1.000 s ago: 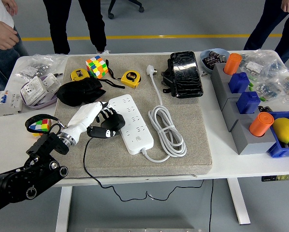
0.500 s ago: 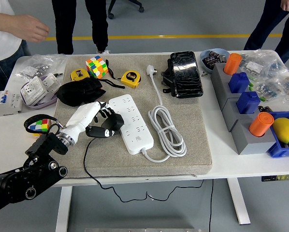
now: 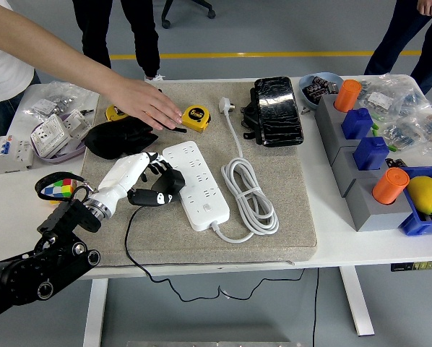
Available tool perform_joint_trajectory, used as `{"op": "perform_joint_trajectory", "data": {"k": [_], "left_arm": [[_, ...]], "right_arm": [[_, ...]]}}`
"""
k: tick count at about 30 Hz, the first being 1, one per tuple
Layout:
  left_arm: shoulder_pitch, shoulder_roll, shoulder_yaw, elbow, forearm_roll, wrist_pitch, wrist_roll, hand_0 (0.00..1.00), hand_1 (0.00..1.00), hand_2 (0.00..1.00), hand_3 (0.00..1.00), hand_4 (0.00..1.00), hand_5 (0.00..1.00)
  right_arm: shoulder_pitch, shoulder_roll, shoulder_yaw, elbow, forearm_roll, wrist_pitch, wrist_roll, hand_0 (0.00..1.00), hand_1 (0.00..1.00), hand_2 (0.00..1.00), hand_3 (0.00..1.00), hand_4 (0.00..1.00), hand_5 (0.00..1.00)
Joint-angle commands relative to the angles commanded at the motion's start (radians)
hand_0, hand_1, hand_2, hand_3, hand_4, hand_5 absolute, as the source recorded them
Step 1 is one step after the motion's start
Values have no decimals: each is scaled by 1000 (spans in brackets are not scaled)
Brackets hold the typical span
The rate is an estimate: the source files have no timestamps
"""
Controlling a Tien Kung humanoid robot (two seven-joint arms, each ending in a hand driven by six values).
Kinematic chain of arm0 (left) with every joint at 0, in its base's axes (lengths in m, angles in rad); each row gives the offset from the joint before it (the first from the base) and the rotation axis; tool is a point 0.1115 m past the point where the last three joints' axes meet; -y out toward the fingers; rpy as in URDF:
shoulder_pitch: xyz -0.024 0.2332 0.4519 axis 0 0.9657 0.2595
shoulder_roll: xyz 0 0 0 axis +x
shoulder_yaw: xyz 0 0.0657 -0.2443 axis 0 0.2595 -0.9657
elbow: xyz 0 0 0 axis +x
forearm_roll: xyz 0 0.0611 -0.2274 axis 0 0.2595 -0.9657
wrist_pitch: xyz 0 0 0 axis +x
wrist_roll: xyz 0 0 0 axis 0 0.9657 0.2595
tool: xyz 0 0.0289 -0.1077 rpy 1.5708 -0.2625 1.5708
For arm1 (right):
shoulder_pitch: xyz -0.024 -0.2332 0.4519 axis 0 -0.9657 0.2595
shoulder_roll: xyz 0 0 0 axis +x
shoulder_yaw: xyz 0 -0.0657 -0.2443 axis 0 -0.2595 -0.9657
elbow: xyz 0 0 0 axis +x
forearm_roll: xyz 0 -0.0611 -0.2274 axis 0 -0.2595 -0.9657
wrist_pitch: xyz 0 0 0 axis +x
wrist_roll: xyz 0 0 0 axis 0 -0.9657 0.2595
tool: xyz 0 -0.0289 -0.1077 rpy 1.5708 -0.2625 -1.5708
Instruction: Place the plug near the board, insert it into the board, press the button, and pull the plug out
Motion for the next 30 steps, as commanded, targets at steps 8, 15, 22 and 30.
{"op": "perform_joint_trajectory", "data": {"k": [8, 15, 22, 30], "left_arm": [[-2, 0, -5, -3, -1, -6, 8, 458, 633, 630, 680, 998, 403], [-1, 1, -9, -7, 1, -13, 17, 493, 664, 654, 691, 998, 429], [8, 3, -24, -23, -8, -12, 10, 532, 693, 709, 723, 998, 476], [43, 9, -66, -73, -53, 48, -74, 573, 733, 760, 740, 998, 487]], "right_arm": [[0, -1, 2, 0, 1, 0, 0, 568, 647, 629, 538, 921, 477], [0, 0, 4, 0, 0, 0, 0, 568, 647, 629, 538, 921, 477], [-1, 1, 2, 0, 0, 0, 0, 568, 647, 629, 538, 921, 477], [1, 0, 7, 0, -1, 0, 0, 568, 647, 629, 538, 921, 476]]}}
